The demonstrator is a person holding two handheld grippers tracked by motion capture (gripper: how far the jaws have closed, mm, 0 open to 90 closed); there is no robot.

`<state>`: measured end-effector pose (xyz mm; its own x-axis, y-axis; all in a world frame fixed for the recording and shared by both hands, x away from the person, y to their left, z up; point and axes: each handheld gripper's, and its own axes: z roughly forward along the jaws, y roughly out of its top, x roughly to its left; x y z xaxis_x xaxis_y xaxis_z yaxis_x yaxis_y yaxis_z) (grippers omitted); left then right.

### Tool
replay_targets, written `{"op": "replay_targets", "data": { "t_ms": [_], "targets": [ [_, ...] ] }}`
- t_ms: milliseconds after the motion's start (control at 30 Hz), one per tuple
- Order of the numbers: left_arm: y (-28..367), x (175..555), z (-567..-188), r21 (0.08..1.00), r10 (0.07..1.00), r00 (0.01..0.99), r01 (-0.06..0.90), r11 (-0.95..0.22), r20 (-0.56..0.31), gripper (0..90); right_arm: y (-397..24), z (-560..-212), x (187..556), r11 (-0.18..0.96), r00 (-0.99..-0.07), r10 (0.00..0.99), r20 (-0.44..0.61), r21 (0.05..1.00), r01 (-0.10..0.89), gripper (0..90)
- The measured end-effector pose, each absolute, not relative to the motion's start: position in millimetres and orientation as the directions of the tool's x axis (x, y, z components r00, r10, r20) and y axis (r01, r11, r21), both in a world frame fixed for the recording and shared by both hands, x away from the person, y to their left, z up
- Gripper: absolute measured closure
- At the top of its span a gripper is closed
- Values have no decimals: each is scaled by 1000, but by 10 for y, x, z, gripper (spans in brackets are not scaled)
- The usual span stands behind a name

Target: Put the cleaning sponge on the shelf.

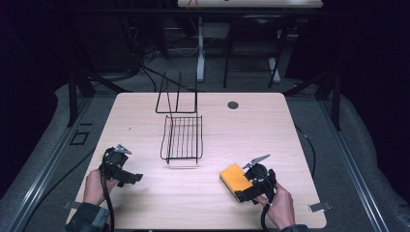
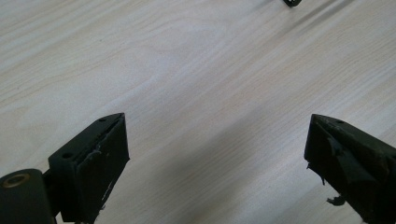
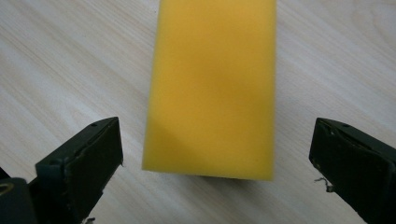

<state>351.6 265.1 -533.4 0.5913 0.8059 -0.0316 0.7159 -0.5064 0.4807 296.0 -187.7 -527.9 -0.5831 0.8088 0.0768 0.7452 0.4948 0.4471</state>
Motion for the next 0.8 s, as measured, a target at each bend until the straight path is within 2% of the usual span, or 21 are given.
{"op": "replay_targets", "data": {
  "t_ms": [333, 533, 600, 800],
  "targets": [
    [2637, 3522, -5344, 478, 803, 595, 715, -509, -36, 66, -1785, -5390, 2974, 538, -596, 802, 37, 390, 747, 137],
    [2635, 3521, -5346, 477, 801, 597, 714, -512, -34, 67, -1768, -5432, 2977, 549, -597, 802, 22, 367, 751, 163],
    [2639, 3518, -5342, 479, 803, 595, 715, -509, -35, 67, -1754, -5436, 2973, 557, -602, 798, 16, 361, 748, 216],
    [2631, 3518, -5340, 484, 801, 598, 711, -510, -35, 68, -1770, -5389, 2960, 549, -596, 803, 9, 381, 744, 231]
  ]
}}
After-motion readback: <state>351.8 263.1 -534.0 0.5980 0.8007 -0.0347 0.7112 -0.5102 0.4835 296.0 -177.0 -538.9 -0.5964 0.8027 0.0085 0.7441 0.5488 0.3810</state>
